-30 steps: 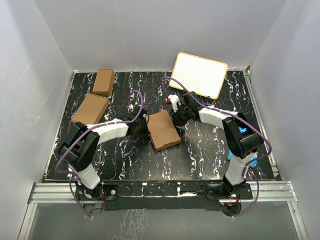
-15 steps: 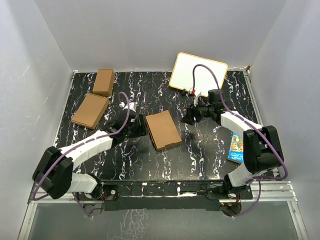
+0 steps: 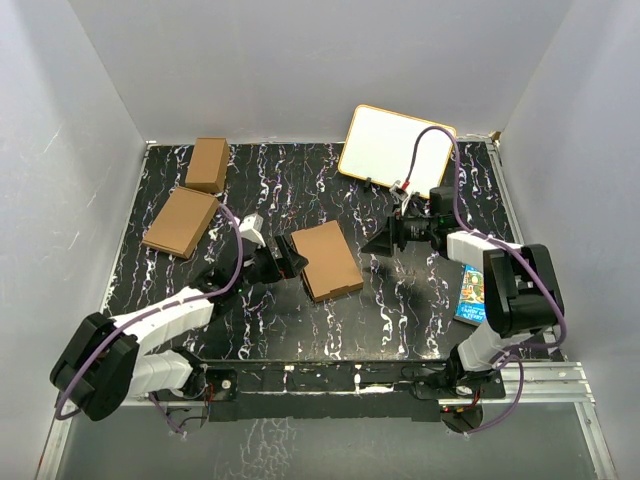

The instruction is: Fold the paper box

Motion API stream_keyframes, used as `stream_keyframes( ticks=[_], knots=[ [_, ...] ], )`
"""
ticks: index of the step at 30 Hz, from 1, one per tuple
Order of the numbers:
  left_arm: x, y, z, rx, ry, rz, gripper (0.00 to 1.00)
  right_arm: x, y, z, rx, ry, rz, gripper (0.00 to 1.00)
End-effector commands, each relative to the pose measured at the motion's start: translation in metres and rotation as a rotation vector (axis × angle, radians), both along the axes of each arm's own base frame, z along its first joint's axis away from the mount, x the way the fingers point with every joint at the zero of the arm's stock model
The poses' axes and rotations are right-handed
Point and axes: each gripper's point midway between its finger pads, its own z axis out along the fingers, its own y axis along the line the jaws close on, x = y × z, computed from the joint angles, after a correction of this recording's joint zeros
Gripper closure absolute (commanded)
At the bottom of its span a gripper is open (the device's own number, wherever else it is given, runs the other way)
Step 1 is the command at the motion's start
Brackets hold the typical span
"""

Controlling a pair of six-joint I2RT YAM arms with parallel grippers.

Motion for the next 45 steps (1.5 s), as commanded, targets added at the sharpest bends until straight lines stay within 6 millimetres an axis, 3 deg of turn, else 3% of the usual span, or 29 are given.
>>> stream_keyframes(
  ticks=[1,14,36,45],
  knots=[
    [0.003,-0.013,0.019,-0.133,-0.044,-0.023,0.03,0.004,0.006,0.003,0.064,0.026,0.058,0.31],
    [0.003,-0.009,0.002,-0.204,-0.003,0.000,0.03,0.010,0.006,-0.031,0.035,0.169,0.035,0.31],
    [0.000,-0.008,-0.018,-0.269,0.069,0.011,0.03,0.009,0.010,-0.047,0.016,0.234,0.044,0.31],
    [0.001,-0.012,-0.017,-0.295,0.068,0.002,0.03,0.009,0.012,-0.052,0.015,0.272,0.025,0.31]
  ],
)
